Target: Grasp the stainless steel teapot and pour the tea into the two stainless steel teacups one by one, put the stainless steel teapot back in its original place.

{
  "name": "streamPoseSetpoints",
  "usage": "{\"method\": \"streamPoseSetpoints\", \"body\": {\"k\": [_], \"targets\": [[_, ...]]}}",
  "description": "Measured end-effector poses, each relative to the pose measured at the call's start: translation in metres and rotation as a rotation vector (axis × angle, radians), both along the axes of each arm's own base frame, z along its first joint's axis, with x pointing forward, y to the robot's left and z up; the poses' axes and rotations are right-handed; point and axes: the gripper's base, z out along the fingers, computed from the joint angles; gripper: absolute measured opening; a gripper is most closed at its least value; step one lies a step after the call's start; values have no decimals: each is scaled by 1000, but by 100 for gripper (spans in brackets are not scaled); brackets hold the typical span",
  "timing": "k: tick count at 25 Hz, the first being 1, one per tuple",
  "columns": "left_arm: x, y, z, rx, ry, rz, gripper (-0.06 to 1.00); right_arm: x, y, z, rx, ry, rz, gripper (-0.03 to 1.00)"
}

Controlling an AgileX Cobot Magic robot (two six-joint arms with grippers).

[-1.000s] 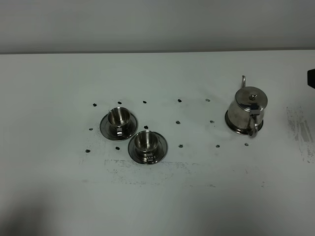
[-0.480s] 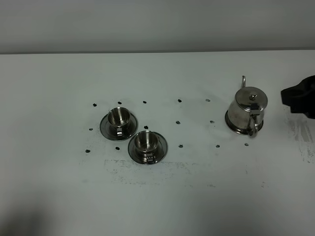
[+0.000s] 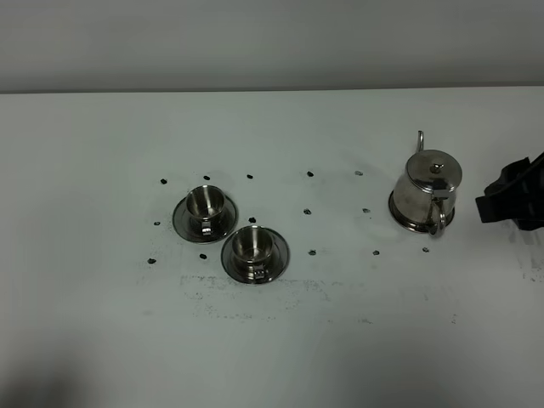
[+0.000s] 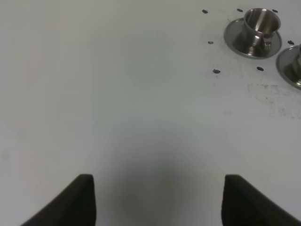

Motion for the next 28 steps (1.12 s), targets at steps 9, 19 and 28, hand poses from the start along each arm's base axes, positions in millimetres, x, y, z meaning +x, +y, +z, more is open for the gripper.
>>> {"method": "streamPoseSetpoints", "body": {"k": [9,19,28], "targets": [[0,0,0,0,0,1,57,21,3,-23,5,82,-50,52],[0,0,0,0,0,1,57,56,12,-64,-5,189,-65,52],[0,0,0,0,0,1,57,94,16,-43,-20,193,-112,52]]}}
